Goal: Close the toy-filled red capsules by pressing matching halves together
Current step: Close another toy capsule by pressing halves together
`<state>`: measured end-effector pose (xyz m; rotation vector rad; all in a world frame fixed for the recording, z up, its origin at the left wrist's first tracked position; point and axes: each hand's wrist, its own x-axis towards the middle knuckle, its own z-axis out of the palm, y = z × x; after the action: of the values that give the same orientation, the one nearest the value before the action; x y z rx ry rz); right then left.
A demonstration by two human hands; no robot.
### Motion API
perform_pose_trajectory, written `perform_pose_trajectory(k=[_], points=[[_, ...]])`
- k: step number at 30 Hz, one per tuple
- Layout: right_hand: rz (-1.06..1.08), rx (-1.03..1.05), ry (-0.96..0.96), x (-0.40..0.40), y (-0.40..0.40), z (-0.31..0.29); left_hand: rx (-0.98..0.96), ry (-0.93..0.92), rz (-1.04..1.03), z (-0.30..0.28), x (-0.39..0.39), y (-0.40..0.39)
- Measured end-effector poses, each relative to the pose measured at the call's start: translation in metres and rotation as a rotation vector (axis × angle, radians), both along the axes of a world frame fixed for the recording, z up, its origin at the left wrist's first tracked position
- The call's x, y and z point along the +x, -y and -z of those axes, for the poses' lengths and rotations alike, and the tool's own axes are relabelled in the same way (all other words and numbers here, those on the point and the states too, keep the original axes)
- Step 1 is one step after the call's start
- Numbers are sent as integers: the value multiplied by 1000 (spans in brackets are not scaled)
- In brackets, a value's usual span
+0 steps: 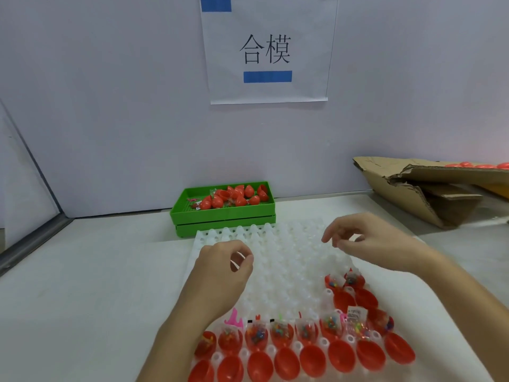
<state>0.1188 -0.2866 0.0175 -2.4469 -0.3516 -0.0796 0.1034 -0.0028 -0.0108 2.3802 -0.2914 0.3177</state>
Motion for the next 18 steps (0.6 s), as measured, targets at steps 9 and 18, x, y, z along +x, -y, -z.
perform_pose_trajectory(k=[9,18], points=[[-138,-474,-348,-37,-30,-18,-30,-9,-6,3,-2,1],[-89,-426,-262,-31,-29,-5,-38,-29,1,1,-2,3]])
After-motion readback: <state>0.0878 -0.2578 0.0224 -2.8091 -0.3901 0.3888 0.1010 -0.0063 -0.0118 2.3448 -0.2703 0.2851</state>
